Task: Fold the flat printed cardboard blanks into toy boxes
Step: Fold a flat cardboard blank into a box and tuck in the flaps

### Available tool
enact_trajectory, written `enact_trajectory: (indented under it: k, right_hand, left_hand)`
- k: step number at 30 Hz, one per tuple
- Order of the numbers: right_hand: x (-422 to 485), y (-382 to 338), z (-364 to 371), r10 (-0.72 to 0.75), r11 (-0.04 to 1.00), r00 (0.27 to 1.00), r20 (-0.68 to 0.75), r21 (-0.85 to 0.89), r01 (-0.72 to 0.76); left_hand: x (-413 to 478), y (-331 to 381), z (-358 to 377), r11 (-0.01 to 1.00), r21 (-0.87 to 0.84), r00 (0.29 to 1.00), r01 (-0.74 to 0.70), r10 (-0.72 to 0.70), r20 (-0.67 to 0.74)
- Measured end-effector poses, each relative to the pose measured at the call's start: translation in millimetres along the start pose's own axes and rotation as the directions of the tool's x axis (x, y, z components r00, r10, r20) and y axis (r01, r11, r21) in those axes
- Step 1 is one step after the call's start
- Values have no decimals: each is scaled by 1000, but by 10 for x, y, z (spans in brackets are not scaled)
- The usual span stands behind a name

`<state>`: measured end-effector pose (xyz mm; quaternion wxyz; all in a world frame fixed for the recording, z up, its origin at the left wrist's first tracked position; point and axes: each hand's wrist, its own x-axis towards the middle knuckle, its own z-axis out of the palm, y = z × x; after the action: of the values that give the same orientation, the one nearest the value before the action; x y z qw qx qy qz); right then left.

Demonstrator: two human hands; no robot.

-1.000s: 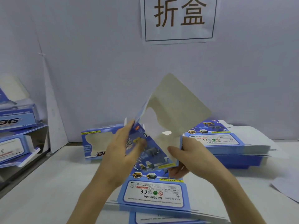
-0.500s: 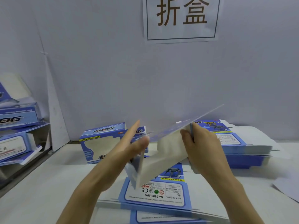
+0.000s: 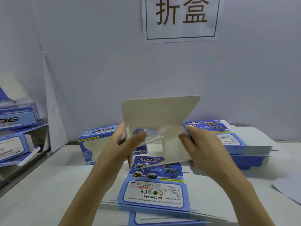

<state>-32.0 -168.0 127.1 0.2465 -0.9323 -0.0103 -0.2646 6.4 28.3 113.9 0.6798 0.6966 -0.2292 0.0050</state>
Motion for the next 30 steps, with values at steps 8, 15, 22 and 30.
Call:
enact_trajectory:
  k: [8,15,22,30]
  right_hand:
    - [-42,-126,97,-151,988,988,-23,-35,150]
    - [-35,-135,279,-8,997,998,58,74,3]
    - [-33,-83,344,-36,975,997,-64,219,49]
    - [-5,-116,260,369,493,929,-9,850,-188]
  left_hand:
    - [-15,-22,-39,943,286,941,169,-68,-330]
    - [-10,-29,37,519,791,903,325,79,-423]
    - [2,-66,50,556,804,878,212,252,-406]
    - [-31,-56,-14,906,345,819,-244,383,-427]
